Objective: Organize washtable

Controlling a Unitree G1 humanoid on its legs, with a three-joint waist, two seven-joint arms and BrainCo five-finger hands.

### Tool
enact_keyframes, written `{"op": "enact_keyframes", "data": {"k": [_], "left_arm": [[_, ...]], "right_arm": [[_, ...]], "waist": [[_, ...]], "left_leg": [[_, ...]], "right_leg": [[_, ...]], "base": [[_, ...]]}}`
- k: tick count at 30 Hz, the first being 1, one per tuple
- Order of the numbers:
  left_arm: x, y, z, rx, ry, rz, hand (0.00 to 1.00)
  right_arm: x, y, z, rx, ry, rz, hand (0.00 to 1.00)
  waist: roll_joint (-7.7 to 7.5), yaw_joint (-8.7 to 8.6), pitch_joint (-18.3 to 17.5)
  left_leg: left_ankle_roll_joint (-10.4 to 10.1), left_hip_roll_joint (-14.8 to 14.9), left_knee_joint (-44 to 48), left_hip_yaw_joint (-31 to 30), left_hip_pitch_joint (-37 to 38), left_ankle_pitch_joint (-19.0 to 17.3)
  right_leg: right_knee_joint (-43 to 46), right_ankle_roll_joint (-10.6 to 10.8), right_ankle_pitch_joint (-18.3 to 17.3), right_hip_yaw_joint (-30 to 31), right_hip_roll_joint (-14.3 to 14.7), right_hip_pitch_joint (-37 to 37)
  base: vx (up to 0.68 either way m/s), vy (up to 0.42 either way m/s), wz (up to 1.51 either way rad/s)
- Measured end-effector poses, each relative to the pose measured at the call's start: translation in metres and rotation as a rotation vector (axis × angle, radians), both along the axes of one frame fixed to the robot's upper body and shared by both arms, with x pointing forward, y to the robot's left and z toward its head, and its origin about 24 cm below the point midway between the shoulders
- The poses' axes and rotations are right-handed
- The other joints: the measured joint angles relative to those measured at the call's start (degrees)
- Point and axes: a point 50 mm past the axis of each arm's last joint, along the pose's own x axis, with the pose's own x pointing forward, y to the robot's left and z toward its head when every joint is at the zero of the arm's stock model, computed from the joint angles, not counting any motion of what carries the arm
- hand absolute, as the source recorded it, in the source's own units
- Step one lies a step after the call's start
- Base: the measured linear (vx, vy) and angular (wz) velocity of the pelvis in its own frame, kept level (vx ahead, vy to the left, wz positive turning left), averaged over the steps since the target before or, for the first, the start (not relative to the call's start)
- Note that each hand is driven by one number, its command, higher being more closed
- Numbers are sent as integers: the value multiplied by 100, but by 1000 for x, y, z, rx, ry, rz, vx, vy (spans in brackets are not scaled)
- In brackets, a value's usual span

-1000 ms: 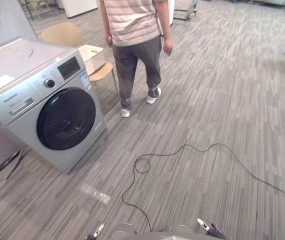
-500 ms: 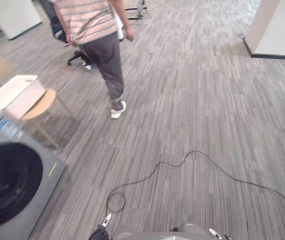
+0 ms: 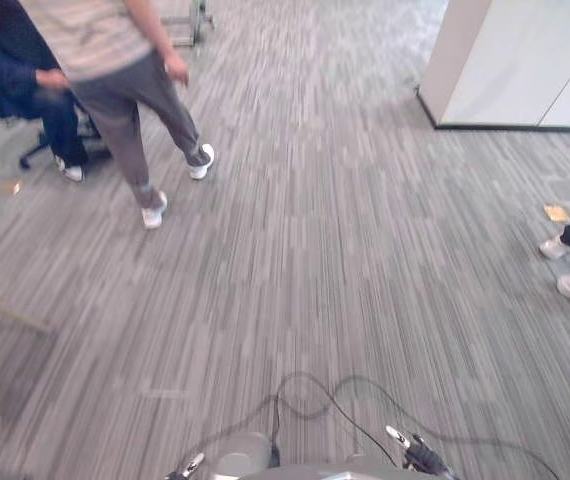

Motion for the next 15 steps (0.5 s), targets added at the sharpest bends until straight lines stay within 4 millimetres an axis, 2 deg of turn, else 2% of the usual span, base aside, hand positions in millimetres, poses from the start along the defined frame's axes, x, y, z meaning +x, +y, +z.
{"op": "enact_keyframes", "data": {"k": [1, 2, 3, 4, 5, 6, 7, 8, 9, 10, 11, 12, 13, 14, 15], "left_arm": [[10, -3, 1, -5, -21, -18, 0], [26, -6, 3, -7, -59, -49, 0], [39, -8, 5, -7, -90, -68, 0], [58, -12, 10, -11, -137, -92, 0], [74, -18, 14, -20, -186, -99, 0], [71, -21, 13, -26, -186, -93, 0], [64, -28, 11, -44, -179, -75, 0], [56, -36, 8, -74, -160, -34, 0], [54, -36, 7, -77, -159, -17, 0], [47, -36, 5, -90, -139, 22, 0], [42, -35, 4, -89, -126, 25, 0], [35, -33, 3, -86, -108, 24, 0], [25, -29, 1, -83, -99, 52, 0], [23, -23, 2, -64, -101, 54, 0], [22, -10, 4, -37, -103, 60, 0]], "right_arm": [[3, -4, 2, -10, -22, -15, 0], [-3, -9, 2, -18, -13, -36, 0], [-6, -8, 2, -14, -6, -44, 0], [-15, -6, -1, -5, 23, -54, 0], [-32, -1, -4, 12, 73, -63, 0], [-40, -1, -5, 13, 97, -75, 0], [-53, -2, -6, 14, 146, -83, 0], [-56, -7, -5, 5, 149, -86, 0], [-57, -10, -5, -4, 147, -98, 0], [-55, -19, -2, -32, 137, -93, 0], [-51, -21, -1, -36, 127, -89, 0], [-39, -22, 0, -43, 98, -79, 0], [-33, -20, 0, -42, 88, -60, 0], [-30, -18, 0, -41, 88, -41, 0], [-24, -16, 0, -36, 82, -14, 0]], "waist": [[140, -77, 23], [139, -181, 46], [173, -230, 28], [89, -275, 25], [-19, -313, 7], [9, -358, -46], [107, -434, -101], [264, -424, -178], [354, -413, -206], [517, -345, -205], [585, -310, -207], [622, -264, -141], [534, -220, -58], [453, -154, -47], [283, -25, -37]], "left_leg": [[51, 164, -288, -15, 399, -41], [37, 333, -611, -136, 841, -155], [-42, 422, -672, -256, 984, -314], [-171, 537, -696, -449, 1161, -586], [-48, 614, -832, -641, 1396, -822], [7, 666, -886, -740, 1566, -882], [22, 841, -142, -982, 1517, -891], [-209, 929, 1337, -1167, 944, -506], [-293, 933, 2054, -1266, 667, -58], [-762, 942, 3267, -1476, 164, 1284], [-1081, 955, 3852, -1461, -96, 1632], [-1064, 1014, 4762, -1197, -611, 1621], [-753, 1034, 5333, -858, -1092, 1289], [-674, 994, 5440, -669, -1367, 1079], [-623, 813, 5186, -331, -1889, 706]], "right_leg": [[-575, 31, -224, -200, 45, -270], [-1586, 102, -287, -481, 20, -542], [-2073, 235, -198, -530, -3, -713], [-3283, 487, 72, -540, -134, -947], [-4344, 703, 299, -507, -308, -1097], [-4419, 743, 325, -436, -328, -1169], [-3813, 617, 596, -377, -203, -1246], [-3443, 351, 713, -444, -132, -1191], [-3308, 112, 566, -526, -47, -1103], [-3266, -91, 225, -580, 179, -773], [-3301, -196, 71, -565, 265, -590], [-3528, -333, -192, -519, 438, -42], [-3944, -440, -386, -455, 547, 661], [-4174, -463, -479, -404, 561, 1014], [-4581, -506, -580, -320, 526, 1590]], "base": [[-245, 93, 4], [-266, 91, 41], [-304, 137, 77], [75, -103, 98], [224, -183, 101], [508, -363, 91], [569, -371, 57], [630, -462, 39], [821, -526, -9], [686, -404, -25], [878, -460, -34], [848, -447, -16], [809, -439, -8], [764, -389, -4], [457, -232, -37]]}}
